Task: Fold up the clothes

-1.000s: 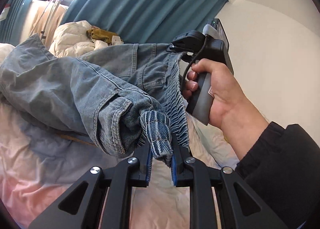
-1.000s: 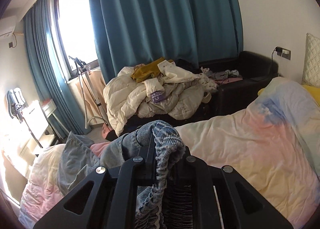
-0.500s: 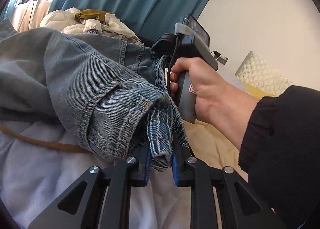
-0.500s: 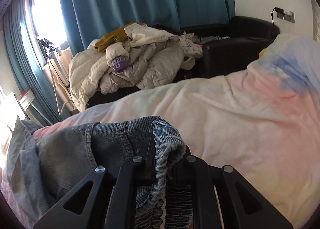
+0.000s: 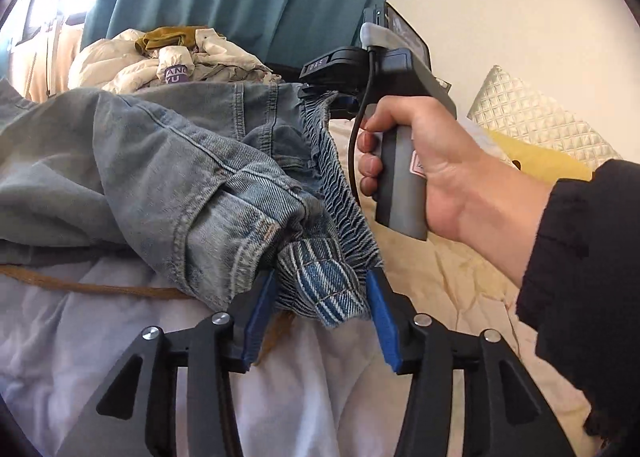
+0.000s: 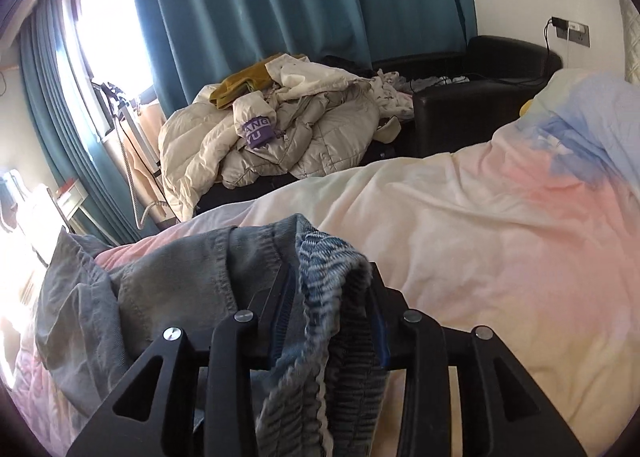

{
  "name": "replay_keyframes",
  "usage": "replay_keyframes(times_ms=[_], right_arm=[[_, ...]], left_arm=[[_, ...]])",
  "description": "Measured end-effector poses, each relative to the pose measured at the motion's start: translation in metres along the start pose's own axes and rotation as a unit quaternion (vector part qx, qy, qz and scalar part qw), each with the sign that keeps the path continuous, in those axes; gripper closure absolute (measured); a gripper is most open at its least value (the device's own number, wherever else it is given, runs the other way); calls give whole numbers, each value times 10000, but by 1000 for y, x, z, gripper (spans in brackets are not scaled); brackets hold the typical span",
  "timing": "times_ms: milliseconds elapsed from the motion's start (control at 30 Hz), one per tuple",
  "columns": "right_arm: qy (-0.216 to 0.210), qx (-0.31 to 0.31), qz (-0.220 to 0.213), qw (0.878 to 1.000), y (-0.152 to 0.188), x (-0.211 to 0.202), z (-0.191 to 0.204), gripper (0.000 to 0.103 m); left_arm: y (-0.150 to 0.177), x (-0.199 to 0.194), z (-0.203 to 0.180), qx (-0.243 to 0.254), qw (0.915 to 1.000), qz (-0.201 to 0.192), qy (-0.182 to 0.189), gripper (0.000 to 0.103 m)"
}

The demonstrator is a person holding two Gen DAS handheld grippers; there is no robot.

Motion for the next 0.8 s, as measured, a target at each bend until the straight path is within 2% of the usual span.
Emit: replay_keyframes(times_ms=[100, 267, 533, 633, 800], right_arm=[[-74, 7, -59, 10000, 3, -38, 15, 66], [-249, -82, -164, 9995, 15, -108, 49, 60], [-601, -204, -223, 9977, 53, -200, 110, 58], [-703, -247, -272, 9968, 71, -225, 132, 58], [-765, -422, -169, 9960, 107, -242, 161, 56]], left_arm=[[-4, -34, 2, 141, 9997, -124, -125, 47], [-9, -93, 7, 163, 9994, -101, -290, 46], [-13, -196, 34, 157, 9970, -108, -750, 46], [-7, -231, 45, 167, 9956, -90, -922, 46], [10, -277, 65, 261, 9927, 35, -1175, 46]])
Point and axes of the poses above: each gripper's, at about its wrist camera, not at the fingertips, and x roughly the way its jaws point, z to its left, y to its underside, the point moved 4 cm from there along x, roughly the way its jaws point, and after that the axes turned 10 degrees about x, right-handed, at the moved point
